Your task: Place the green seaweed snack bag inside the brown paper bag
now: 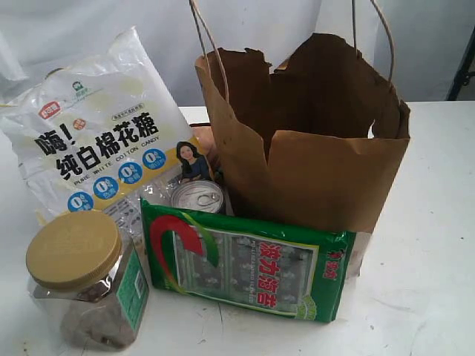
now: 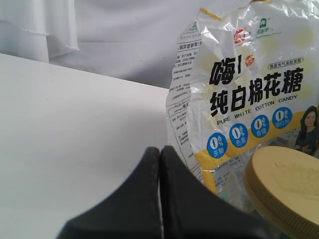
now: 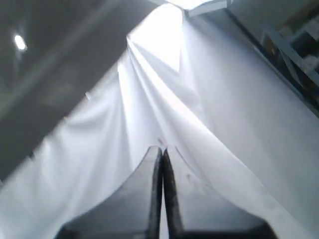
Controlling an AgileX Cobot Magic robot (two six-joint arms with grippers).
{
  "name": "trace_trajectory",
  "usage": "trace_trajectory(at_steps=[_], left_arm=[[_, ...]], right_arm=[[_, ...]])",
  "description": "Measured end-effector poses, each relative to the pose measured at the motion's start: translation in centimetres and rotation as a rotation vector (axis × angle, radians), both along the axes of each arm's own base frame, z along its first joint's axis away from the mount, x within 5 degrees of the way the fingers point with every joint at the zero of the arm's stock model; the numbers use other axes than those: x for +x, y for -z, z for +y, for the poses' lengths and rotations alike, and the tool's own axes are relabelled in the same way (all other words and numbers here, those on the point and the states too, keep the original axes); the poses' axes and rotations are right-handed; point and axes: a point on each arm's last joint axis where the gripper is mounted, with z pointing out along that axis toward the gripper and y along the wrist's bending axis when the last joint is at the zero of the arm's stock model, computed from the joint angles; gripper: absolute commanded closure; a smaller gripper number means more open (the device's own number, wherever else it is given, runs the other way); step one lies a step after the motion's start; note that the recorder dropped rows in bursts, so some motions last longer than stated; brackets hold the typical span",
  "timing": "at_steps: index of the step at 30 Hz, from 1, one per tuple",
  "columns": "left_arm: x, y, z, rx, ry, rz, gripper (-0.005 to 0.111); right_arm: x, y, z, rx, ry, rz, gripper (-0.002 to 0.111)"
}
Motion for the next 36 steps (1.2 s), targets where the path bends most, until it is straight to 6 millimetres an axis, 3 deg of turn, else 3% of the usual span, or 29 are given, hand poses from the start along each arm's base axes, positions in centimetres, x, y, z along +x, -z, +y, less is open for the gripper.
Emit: trace_trajectory(at_steps=[2, 5, 8, 12, 21, 26, 31, 36], left_arm=[[0.0, 0.0, 0.0, 0.000, 0.000, 0.000, 0.107], [0.0, 0.0, 0.0, 0.000, 0.000, 0.000, 0.107], [0.0, 0.0, 0.0, 0.000, 0.000, 0.000, 0.107], [0.0, 0.0, 0.0, 0.000, 0.000, 0.000, 0.107], [0.0, 0.0, 0.0, 0.000, 0.000, 0.000, 0.107], [0.0, 0.0, 0.0, 0.000, 0.000, 0.000, 0.107], [0.0, 0.0, 0.0, 0.000, 0.000, 0.000, 0.107], [0.0, 0.0, 0.0, 0.000, 0.000, 0.000, 0.107]], right_arm=[[-0.5, -0.6, -0.4, 0.132, -0.039, -0.107, 0.108], [0.6, 0.7, 0.2, 0.250, -0.173, 0.129, 0.108], [0.6, -0.2, 0.8, 0.224, -0.217, 0.250, 0.108], [0.1, -1.8, 0.9, 0.263, -0.250, 0.214, 0.108], [-0.4, -3.0, 0.6, 0.363, -0.295, 0.104, 0.108], [-0.2, -2.7, 0.9, 0.362, -0.302, 0.202, 0.108], [0.6, -3.3, 1.7, 0.197, -0.282, 0.533, 0.108], [1.3, -7.0, 2.7, -0.229, -0.308, 0.788, 0.108]])
